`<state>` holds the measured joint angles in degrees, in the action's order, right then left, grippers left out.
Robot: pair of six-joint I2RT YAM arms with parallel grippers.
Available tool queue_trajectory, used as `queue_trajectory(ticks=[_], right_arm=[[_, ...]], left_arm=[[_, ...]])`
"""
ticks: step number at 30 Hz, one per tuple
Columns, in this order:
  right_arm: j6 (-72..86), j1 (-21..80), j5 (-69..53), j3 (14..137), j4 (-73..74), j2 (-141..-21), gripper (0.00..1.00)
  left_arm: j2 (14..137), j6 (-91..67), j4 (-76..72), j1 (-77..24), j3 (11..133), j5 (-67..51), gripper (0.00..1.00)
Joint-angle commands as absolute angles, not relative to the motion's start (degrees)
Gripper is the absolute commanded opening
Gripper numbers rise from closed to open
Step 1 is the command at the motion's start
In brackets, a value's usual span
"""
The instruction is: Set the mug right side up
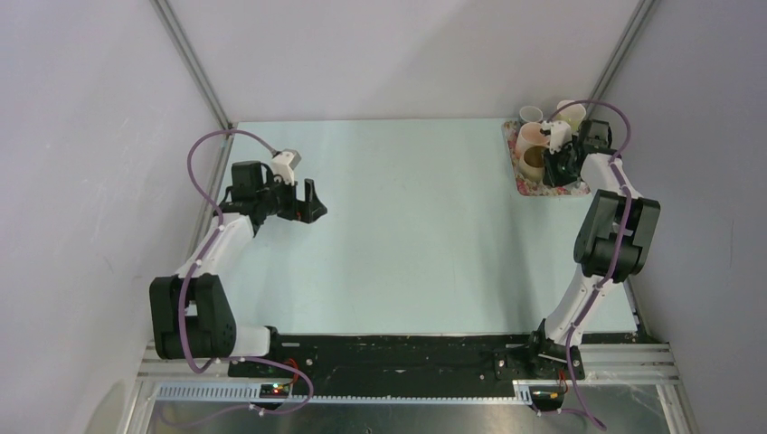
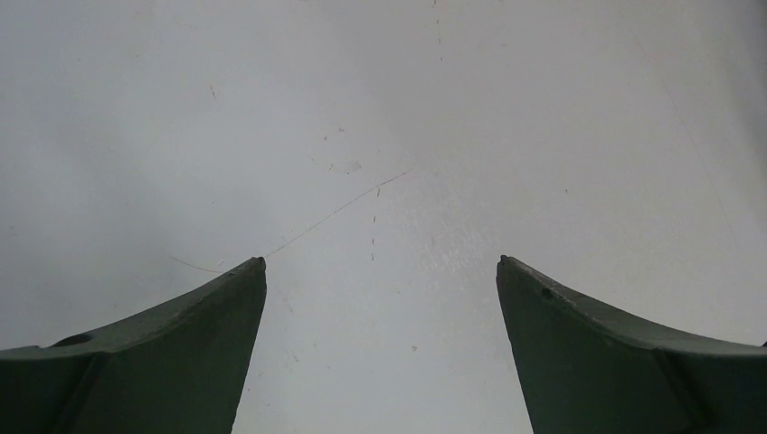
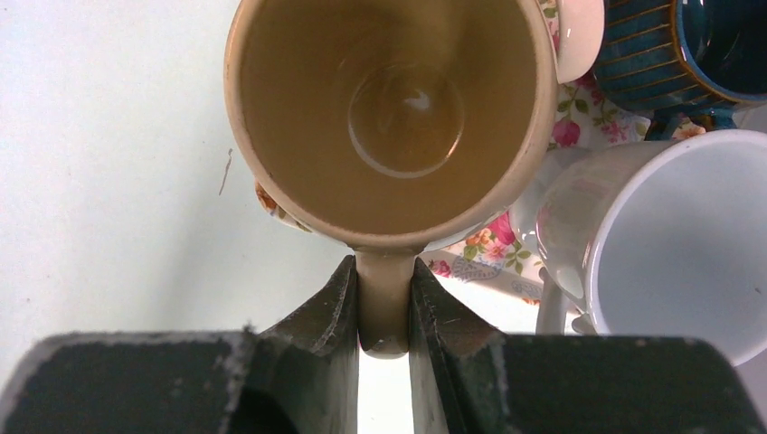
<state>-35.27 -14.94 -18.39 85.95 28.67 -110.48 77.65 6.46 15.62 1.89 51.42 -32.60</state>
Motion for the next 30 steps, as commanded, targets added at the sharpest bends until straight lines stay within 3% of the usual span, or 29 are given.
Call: queue_trajectory(ticks=[1, 12, 14, 17, 20, 30], right_arm=[[-38.2, -14.5, -19.2, 88.2, 24.8, -110.6, 0.0], [-37.5, -14.4, -18.7, 87.6, 26.0, -111.7, 0.0], [-37.4, -14.5, -18.1, 87.6, 26.4, -111.4, 0.1], [-37.1, -14.9, -17.6, 87.5, 27.7, -110.3, 0.39], [-36.9, -15.8, -17.5, 87.1, 28.5, -108.9, 0.58], [-34.0, -16.7, -20.3, 83.4, 32.6, -93.7, 0.8]], left_arm=[[75.3, 8.0, 14.9, 2.0, 51.2, -32.7, 1.0], [75.4, 8.7, 15.0, 2.1, 50.4, -32.7, 1.0], [75.2, 9.0, 15.0, 2.1, 50.2, -32.5, 1.0], [74.7, 9.4, 14.9, 2.1, 50.2, -32.2, 1.0], [74.7, 9.3, 15.0, 2.1, 50.3, -32.2, 1.0], [72.9, 9.5, 16.0, 2.6, 51.1, -30.8, 1.0]])
